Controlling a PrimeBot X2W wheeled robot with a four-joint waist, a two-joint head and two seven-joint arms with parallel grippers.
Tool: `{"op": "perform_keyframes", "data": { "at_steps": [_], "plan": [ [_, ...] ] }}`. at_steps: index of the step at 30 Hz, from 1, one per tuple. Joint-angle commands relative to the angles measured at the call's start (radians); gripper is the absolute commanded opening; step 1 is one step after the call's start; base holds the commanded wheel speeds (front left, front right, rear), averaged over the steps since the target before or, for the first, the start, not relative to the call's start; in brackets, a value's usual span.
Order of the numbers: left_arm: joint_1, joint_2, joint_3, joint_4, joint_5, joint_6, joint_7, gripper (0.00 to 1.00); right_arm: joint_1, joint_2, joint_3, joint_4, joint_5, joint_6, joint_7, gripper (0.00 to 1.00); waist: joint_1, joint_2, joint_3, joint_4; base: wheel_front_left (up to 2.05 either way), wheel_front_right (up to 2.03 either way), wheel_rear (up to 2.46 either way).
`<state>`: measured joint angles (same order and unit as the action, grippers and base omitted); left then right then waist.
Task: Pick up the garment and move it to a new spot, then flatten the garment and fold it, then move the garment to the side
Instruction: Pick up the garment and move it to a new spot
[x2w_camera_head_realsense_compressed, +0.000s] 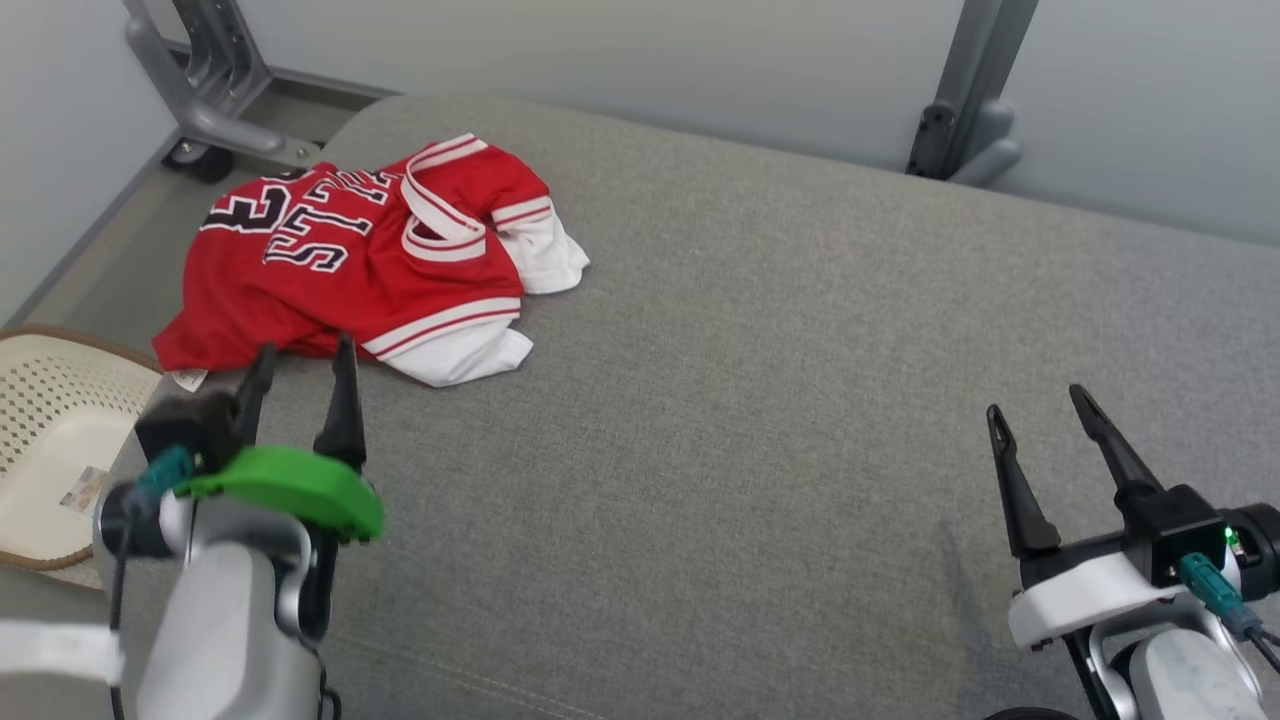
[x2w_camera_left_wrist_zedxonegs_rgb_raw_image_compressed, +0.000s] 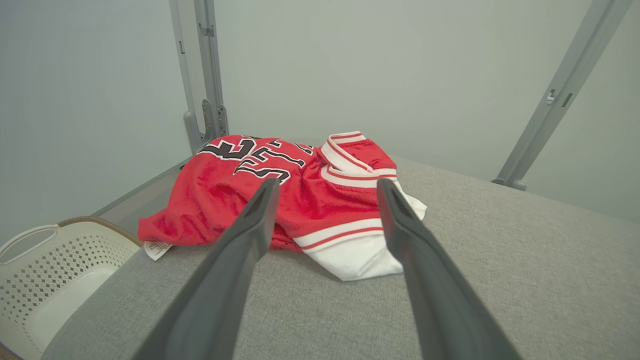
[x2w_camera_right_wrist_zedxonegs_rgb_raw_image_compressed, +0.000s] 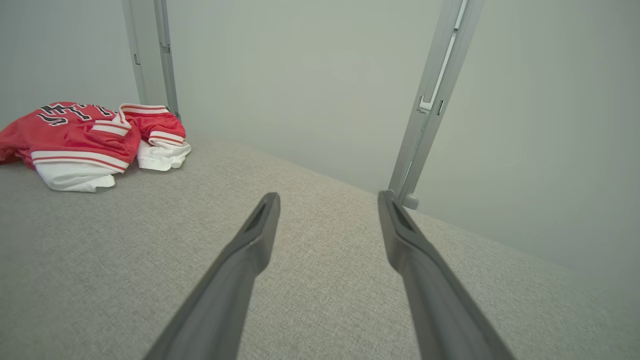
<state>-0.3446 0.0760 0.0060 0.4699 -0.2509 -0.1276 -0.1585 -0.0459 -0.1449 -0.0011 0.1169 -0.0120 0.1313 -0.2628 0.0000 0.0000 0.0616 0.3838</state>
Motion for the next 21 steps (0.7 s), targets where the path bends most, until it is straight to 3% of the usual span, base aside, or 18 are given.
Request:
{"op": "perform_keyframes", "data": {
  "at_steps": [1, 12, 17, 21],
  "plan": [
    [-0.079, 0.008, -0.006, 0.025, -0.018, -0.003, 0.02, 1.0, -0.032, -0.015, -0.002, -0.009, -0.007, -0.001, -0.003, 1.0, 0.0, 0.0, 0.217, -0.111, 0.0, 0.0, 0.0],
    [-0.498, 0.091, -0.12, 0.311, -0.116, -0.003, 0.131, 1.0, -0.132, -0.06, -0.003, -0.05, -0.028, -0.001, -0.003, 1.0, 0.0, 0.0, 0.464, -0.176, 0.0, 0.0, 0.0],
    [-0.588, 0.11, -0.126, 0.454, -0.19, -0.002, 0.138, 1.0, -0.133, -0.058, -0.002, -0.062, -0.026, -0.001, -0.003, 1.0, 0.0, 0.0, 0.49, -0.197, 0.0, 0.0, 0.0],
    [-0.625, 0.161, -0.141, 0.573, -0.171, 0.006, 0.132, 1.0, -0.141, -0.058, 0.004, -0.065, -0.02, -0.001, -0.003, 1.0, 0.0, 0.0, 0.492, -0.216, 0.0, 0.0, 0.0]
  ]
}}
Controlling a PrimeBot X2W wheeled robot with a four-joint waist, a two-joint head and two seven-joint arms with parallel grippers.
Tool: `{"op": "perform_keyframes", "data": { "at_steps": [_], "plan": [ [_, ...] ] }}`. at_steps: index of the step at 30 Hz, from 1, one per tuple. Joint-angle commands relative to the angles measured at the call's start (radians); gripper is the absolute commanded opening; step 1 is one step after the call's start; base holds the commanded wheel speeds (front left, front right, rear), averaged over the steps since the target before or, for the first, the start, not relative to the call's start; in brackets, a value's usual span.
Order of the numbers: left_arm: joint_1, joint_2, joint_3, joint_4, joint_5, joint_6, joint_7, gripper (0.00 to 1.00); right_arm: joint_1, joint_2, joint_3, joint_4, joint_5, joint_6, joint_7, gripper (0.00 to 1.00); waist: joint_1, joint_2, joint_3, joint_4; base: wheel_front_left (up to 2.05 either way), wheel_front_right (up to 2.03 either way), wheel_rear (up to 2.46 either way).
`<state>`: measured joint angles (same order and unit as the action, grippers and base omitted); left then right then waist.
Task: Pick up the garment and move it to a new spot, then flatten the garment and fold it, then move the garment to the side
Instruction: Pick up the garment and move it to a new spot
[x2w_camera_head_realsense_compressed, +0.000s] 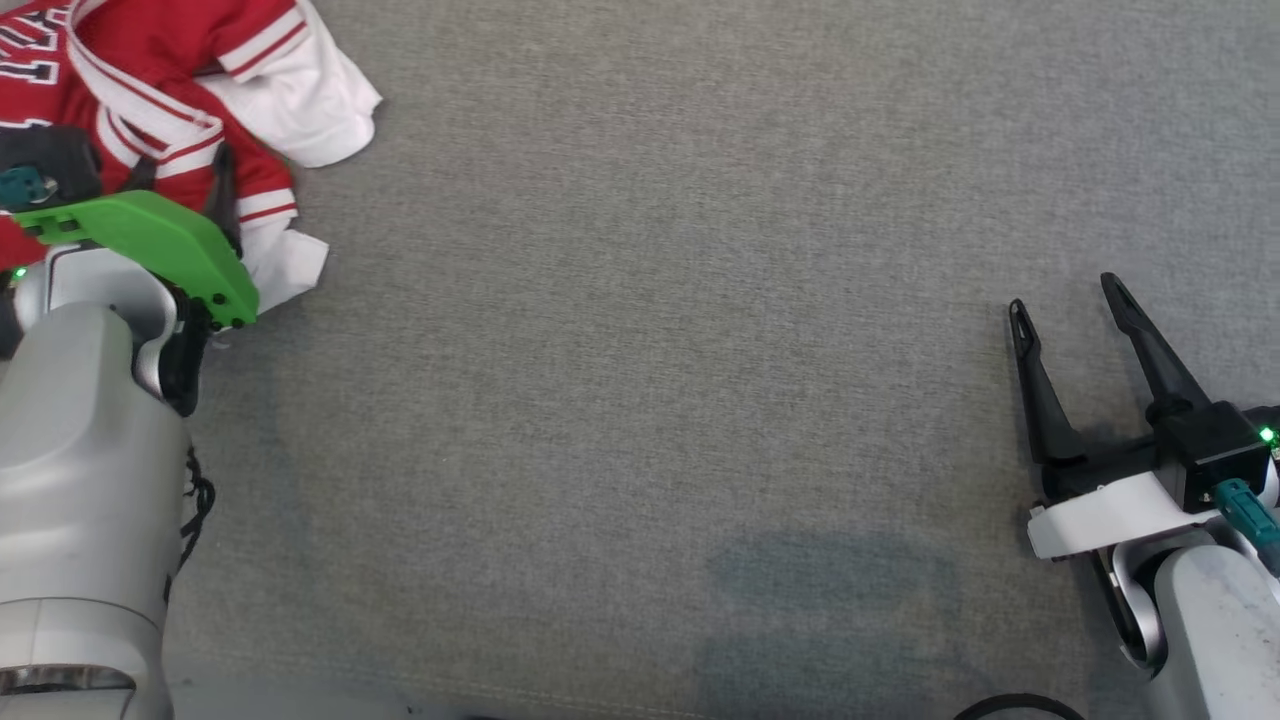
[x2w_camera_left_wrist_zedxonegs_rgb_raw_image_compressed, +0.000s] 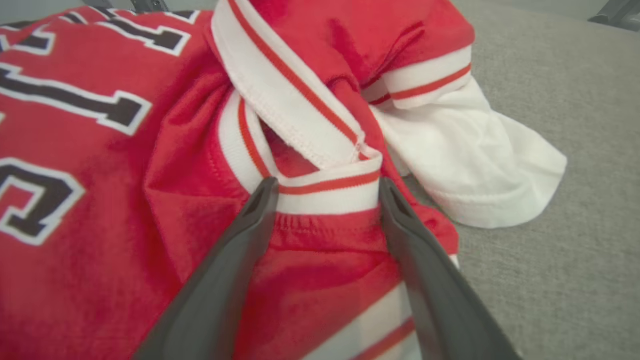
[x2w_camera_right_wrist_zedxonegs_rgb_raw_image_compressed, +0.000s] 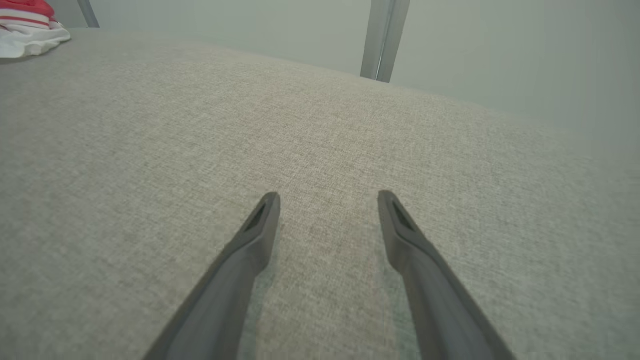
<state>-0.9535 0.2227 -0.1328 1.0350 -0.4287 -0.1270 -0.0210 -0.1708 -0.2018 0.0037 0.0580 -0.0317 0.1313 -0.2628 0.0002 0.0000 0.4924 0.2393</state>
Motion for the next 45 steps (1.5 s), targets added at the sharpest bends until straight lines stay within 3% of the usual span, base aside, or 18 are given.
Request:
{"op": "perform_keyframes", "data": {
  "at_steps": [1, 4, 5, 6, 7, 8, 14, 18, 27, 35, 40, 45],
  "plan": [
    [-0.025, 0.02, -0.006, 0.03, 0.013, 0.009, -0.011, 1.0, -0.017, 0.001, -0.002, -0.008, 0.002, -0.001, -0.003, 1.0, -0.0002, 0.0, 0.06, -0.076, 0.0, 0.0, 0.0],
    [-0.041, 0.03, -0.014, 0.087, 0.019, 0.009, -0.019, 1.0, -0.014, 0.008, -0.008, -0.013, 0.007, -0.001, -0.003, 1.0, -0.0002, 0.0, 0.055, -0.08, 0.0, 0.0, 0.0],
    [-0.044, 0.03, -0.018, 0.102, 0.02, 0.008, -0.018, 0.91, -0.011, 0.01, -0.01, -0.012, 0.009, -0.001, -0.003, 1.0, -0.0002, 0.0, 0.052, -0.08, 0.0, 0.0, 0.0],
    [-0.046, 0.03, -0.026, 0.114, 0.026, 0.006, -0.019, 0.47, -0.007, 0.013, -0.012, -0.01, 0.009, -0.001, -0.003, 1.0, -0.0002, 0.0, 0.048, -0.079, 0.0, 0.0, 0.0],
    [-0.047, 0.028, -0.04, 0.124, 0.035, 0.004, -0.024, 0.29, -0.002, 0.017, -0.014, -0.005, 0.011, -0.001, -0.003, 1.0, -0.0002, 0.0, 0.041, -0.077, 0.0, 0.0, 0.0],
    [-0.046, 0.028, -0.053, 0.13, 0.04, 0.002, -0.033, 0.0, 0.004, 0.02, -0.016, -0.001, 0.011, -0.001, -0.003, 1.0, -0.0002, 0.0, 0.033, -0.075, 0.0, 0.0, 0.0],
    [-0.045, 0.044, -0.046, 0.128, 0.014, -0.002, -0.141, 0.0, 0.044, 0.055, -0.023, 0.025, 0.021, -0.001, -0.003, 1.0, -0.0002, 0.0, -0.046, -0.051, 0.0, 0.0, 0.0],
    [-0.031, 0.071, -0.038, 0.11, -0.019, -0.003, -0.154, 0.0, 0.068, 0.074, -0.025, 0.036, 0.033, -0.001, -0.003, 1.0, -0.0002, 0.0, -0.104, -0.045, 0.0, 0.0, 0.0],
    [0.013, 0.174, -0.077, -0.108, -0.187, -0.004, -0.011, 0.0, 0.113, 0.11, -0.025, 0.058, 0.052, -0.001, -0.003, 1.0, -0.0002, 0.0, -0.198, -0.053, 0.0, 0.0, 0.0],
    [0.065, 0.28, -0.069, -0.43, -0.364, -0.004, 0.162, 0.0, 0.129, 0.139, -0.02, 0.071, 0.071, -0.001, -0.003, 1.0, -0.0002, 0.0, -0.243, -0.087, 0.0, 0.0, 0.0],
    [0.116, 0.263, -0.044, -0.656, -0.46, 0.007, 0.255, 0.0, 0.138, 0.146, -0.025, 0.076, 0.082, -0.001, -0.003, 1.0, -0.0002, 0.0, -0.264, -0.115, 0.0, 0.0, 0.0],
    [0.185, 0.168, -0.022, -0.918, -0.629, 0.066, 0.365, 0.0, 0.142, 0.149, -0.036, 0.076, 0.092, -0.001, -0.003, 1.0, -0.0002, 0.0, -0.281, -0.148, 0.0, 0.0, 0.0]
  ]
}}
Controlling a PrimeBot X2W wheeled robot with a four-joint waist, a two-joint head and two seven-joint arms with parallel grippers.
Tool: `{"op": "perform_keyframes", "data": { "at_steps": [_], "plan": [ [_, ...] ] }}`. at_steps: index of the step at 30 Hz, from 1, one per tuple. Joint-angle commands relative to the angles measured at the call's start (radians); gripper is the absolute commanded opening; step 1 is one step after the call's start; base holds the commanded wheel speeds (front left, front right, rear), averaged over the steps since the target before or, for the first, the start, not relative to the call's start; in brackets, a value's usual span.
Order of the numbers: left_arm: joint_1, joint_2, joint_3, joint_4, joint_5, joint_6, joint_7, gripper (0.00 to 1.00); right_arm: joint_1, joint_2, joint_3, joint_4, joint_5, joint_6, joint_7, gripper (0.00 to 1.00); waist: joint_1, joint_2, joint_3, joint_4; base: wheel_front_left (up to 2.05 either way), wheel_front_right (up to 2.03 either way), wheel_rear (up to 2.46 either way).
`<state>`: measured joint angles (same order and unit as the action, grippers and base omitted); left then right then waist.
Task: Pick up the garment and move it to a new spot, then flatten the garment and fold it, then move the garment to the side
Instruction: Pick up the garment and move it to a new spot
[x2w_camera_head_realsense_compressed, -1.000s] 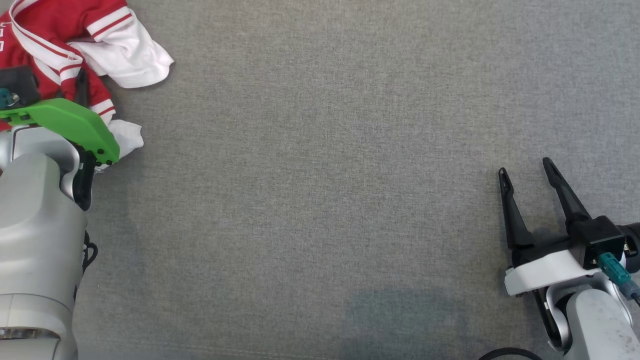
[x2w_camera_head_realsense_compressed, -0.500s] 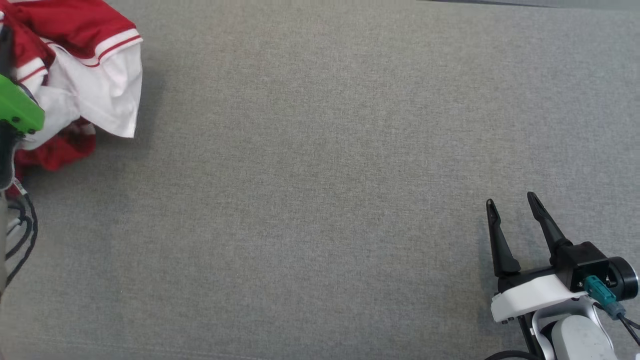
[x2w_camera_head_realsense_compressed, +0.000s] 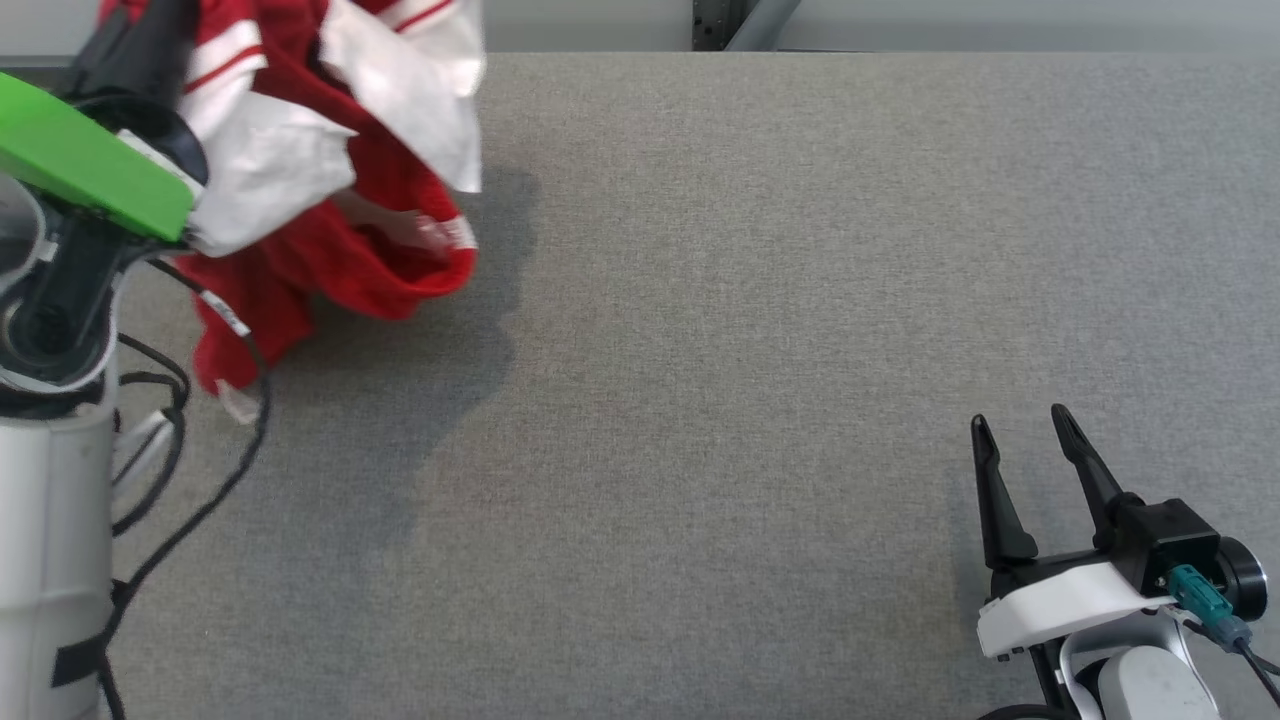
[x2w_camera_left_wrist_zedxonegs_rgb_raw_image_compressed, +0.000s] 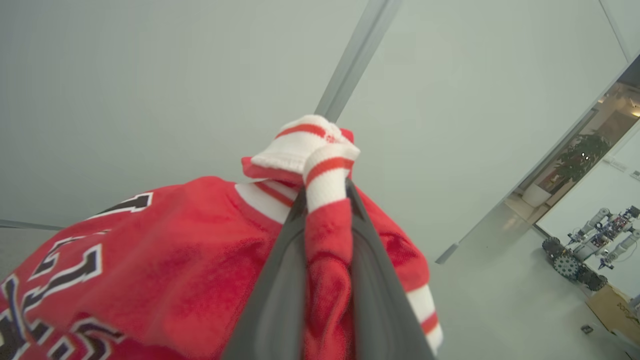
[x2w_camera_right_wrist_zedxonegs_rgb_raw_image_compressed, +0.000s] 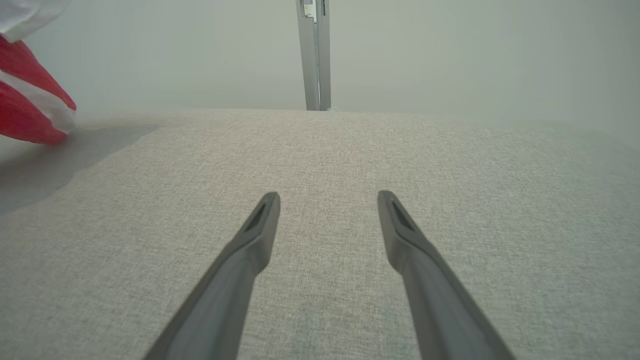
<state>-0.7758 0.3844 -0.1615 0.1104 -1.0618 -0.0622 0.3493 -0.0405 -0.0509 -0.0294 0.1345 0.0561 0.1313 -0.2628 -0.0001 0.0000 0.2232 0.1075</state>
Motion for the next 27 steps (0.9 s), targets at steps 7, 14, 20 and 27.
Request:
{"op": "perform_keyframes", "data": {
  "at_steps": [7, 14, 20, 27],
  "plan": [
    [0.123, -0.188, -0.075, -0.305, -0.141, 0.133, 0.066, 0.0, -0.004, -0.001, 0.001, 0.004, 0.037, -0.001, -0.003, 1.0, 0.0001, 0.0, -0.018, -0.078, 0.0, 0.0, 0.0],
    [0.211, -0.323, -0.29, -0.437, -0.198, 0.192, 0.037, 0.0, -0.018, -0.001, 0.009, 0.009, 0.064, -0.001, -0.003, 1.0, 0.0001, 0.0, -0.007, -0.148, 0.0, 0.0, 0.0],
    [0.175, -0.333, -0.411, -0.366, -0.301, 0.228, -0.117, 0.0, -0.035, -0.001, 0.022, 0.012, 0.082, -0.001, -0.003, 1.0, 0.0001, 0.0, 0.02, -0.215, 0.0, 0.0, 0.0],
    [0.159, -0.326, -0.383, -0.052, -0.328, 0.258, -0.226, 0.0, -0.044, -0.001, 0.024, 0.014, 0.095, -0.001, -0.003, 1.0, 0.0001, 0.0, 0.039, -0.266, 0.0, 0.0, 0.0]
  ]
}}
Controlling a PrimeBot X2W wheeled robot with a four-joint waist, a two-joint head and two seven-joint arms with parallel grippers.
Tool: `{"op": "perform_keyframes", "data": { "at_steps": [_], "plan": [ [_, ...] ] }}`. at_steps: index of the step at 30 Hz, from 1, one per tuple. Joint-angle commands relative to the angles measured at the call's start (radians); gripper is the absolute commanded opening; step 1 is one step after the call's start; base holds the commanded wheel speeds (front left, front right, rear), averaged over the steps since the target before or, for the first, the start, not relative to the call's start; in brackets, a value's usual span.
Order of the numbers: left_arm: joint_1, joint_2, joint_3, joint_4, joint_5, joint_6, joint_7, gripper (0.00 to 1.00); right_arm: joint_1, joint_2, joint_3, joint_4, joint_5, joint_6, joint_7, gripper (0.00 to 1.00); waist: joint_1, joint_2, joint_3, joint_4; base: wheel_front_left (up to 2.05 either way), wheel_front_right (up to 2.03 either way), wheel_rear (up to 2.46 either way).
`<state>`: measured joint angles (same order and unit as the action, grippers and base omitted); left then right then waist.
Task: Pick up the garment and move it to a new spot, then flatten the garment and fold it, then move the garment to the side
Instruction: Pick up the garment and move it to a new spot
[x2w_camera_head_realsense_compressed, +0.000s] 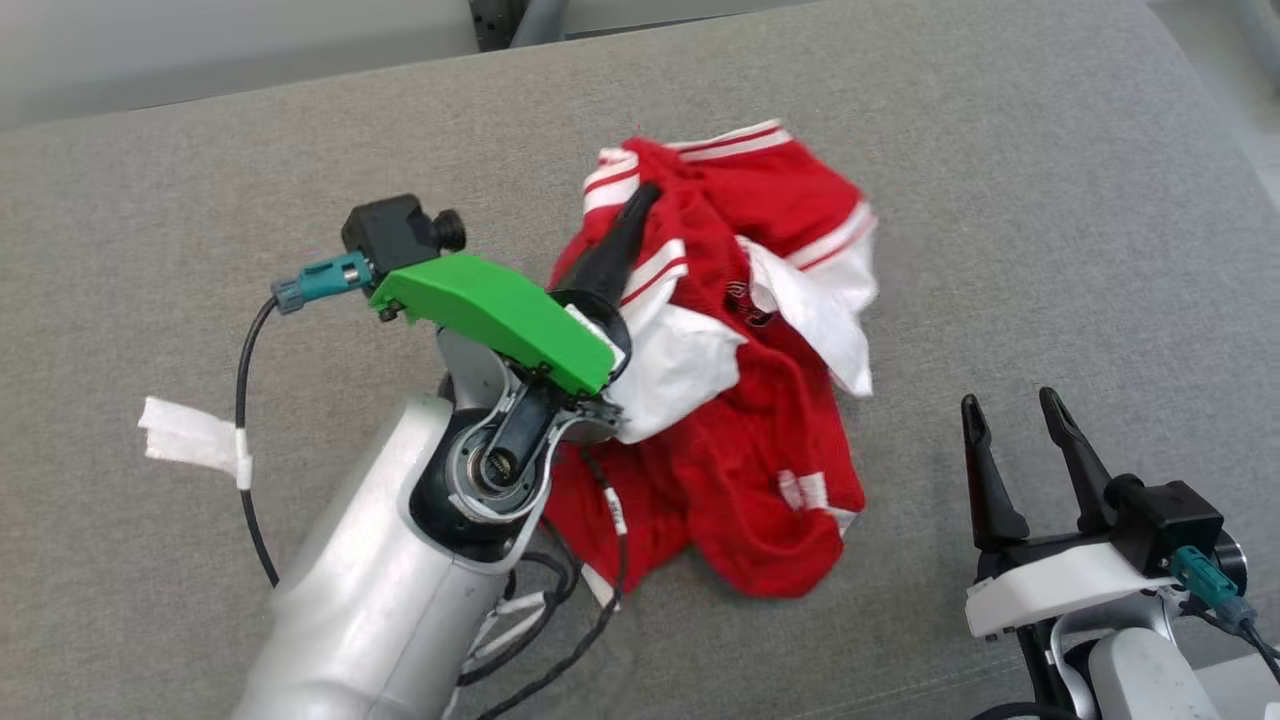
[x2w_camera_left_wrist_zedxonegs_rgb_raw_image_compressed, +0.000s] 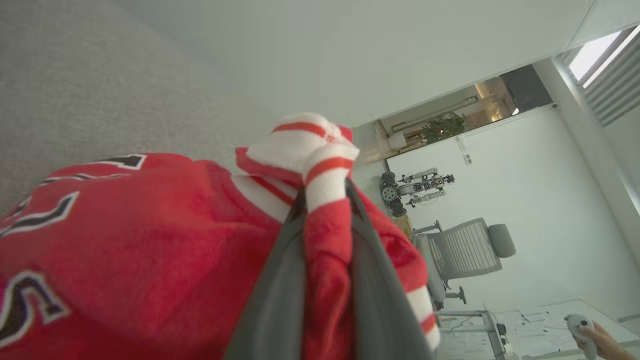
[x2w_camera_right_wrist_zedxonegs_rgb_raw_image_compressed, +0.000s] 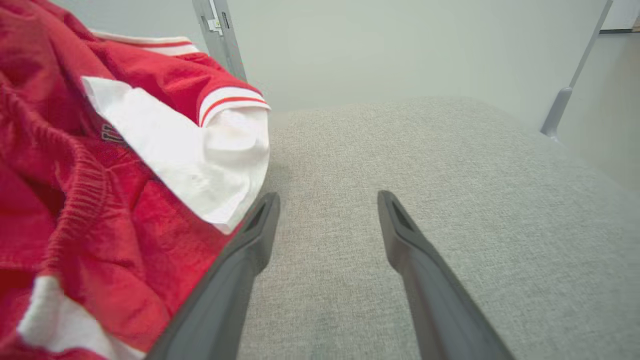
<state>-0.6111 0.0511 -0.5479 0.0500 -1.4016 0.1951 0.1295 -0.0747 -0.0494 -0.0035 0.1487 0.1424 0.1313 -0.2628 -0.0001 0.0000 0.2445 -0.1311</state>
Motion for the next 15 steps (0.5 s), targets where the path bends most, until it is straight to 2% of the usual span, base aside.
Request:
{"op": "perform_keyframes", "data": {
  "at_steps": [1, 5, 8, 9, 11, 12, 13, 15],
  "plan": [
    [-0.005, 0.019, 0.012, 0.065, 0.022, -0.006, -0.02, 0.0, -0.008, -0.002, -0.003, 0.0, 0.009, -0.001, -0.003, 1.0, 0.0001, 0.0, 0.02, -0.032, 0.0, 0.0, 0.0],
    [-0.002, 0.057, 0.007, 0.278, 0.061, -0.053, -0.047, 0.0, 0.0, -0.002, -0.005, -0.002, 0.006, -0.001, -0.003, 1.0, 0.0001, 0.0, 0.024, -0.043, 0.0, 0.0, 0.0],
    [-0.009, 0.065, 0.015, 0.407, 0.075, -0.096, -0.077, 0.0, 0.003, -0.002, -0.009, -0.002, 0.0, -0.001, -0.003, 1.0, 0.0001, 0.0, 0.025, -0.042, 0.0, 0.0, 0.0],
    [-0.016, 0.066, 0.015, 0.442, 0.078, -0.115, -0.09, 0.08, 0.004, -0.002, -0.01, -0.002, -0.003, -0.001, -0.003, 1.0, 0.0001, 0.0, 0.024, -0.041, 0.0, 0.0, 0.0],
    [-0.023, 0.06, 0.015, 0.498, 0.075, -0.152, -0.101, 0.47, 0.006, -0.002, -0.012, -0.002, -0.007, -0.001, -0.003, 1.0, 0.0001, 0.0, 0.021, -0.037, 0.0, 0.0, 0.0],
    [-0.027, 0.058, 0.015, 0.518, 0.079, -0.168, -0.111, 0.89, 0.007, -0.002, -0.014, -0.001, -0.009, -0.001, -0.003, 1.0, 0.0001, 0.0, 0.018, -0.033, 0.0, 0.0, 0.0],
    [-0.032, 0.058, 0.009, 0.532, 0.087, -0.182, -0.114, 1.0, 0.011, -0.002, -0.017, 0.0, -0.012, -0.001, -0.003, 1.0, 0.0001, 0.0, 0.013, -0.028, 0.0, 0.0, 0.0],
    [-0.042, 0.071, -0.017, 0.549, 0.126, -0.204, -0.126, 1.0, 0.018, -0.002, -0.025, 0.001, -0.016, -0.001, -0.003, 1.0, 0.0001, 0.0, 0.002, -0.017, 0.0, 0.0, 0.0]
  ]
}}
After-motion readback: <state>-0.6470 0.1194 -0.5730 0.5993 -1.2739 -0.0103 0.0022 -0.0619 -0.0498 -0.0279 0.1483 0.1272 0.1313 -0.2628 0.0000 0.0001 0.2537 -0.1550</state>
